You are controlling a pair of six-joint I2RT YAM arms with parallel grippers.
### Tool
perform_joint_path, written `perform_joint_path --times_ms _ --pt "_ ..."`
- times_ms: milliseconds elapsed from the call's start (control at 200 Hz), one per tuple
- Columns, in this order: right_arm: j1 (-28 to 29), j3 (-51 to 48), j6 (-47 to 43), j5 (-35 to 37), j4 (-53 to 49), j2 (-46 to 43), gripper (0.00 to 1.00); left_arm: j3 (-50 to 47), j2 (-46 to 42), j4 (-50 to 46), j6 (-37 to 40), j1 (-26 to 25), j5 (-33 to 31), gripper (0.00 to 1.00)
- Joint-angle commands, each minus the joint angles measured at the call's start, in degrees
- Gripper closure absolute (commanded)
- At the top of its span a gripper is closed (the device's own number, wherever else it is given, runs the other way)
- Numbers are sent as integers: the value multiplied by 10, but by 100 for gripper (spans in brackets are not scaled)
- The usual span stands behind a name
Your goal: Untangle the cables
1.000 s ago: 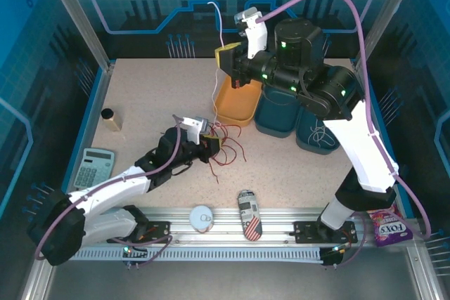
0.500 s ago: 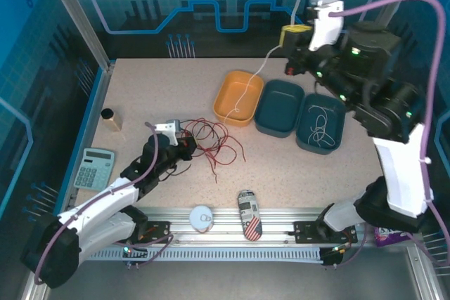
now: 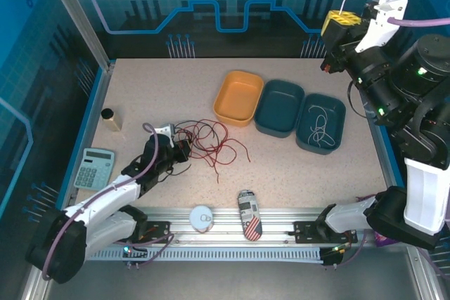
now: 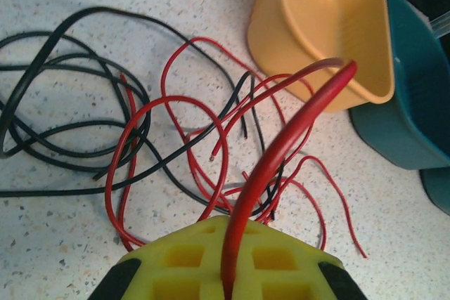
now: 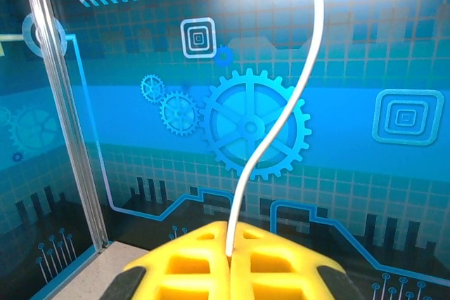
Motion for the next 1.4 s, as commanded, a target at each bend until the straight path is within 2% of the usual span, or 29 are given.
perform_joint_path --times_ms 0,400,630,891,1186,1396 --pt "-5 -4 -27 37 28 0 100 18 4 13 -16 6 5 100" --pt "-12 -89 -98 159 89 2 100 29 -30 -18 -11 6 8 100" --pt "-64 -114 -106 182 89 21 100 30 -46 -33 1 5 11 98" --pt "-161 -161 -86 155 71 28 100 31 -55 -43 8 6 12 97" --pt "-309 -281 -9 37 73 4 100 35 -58 -59 10 6 16 96" --pt "-362 -330 11 -10 82 -1 100 34 -58 -61 6 6 17 96"
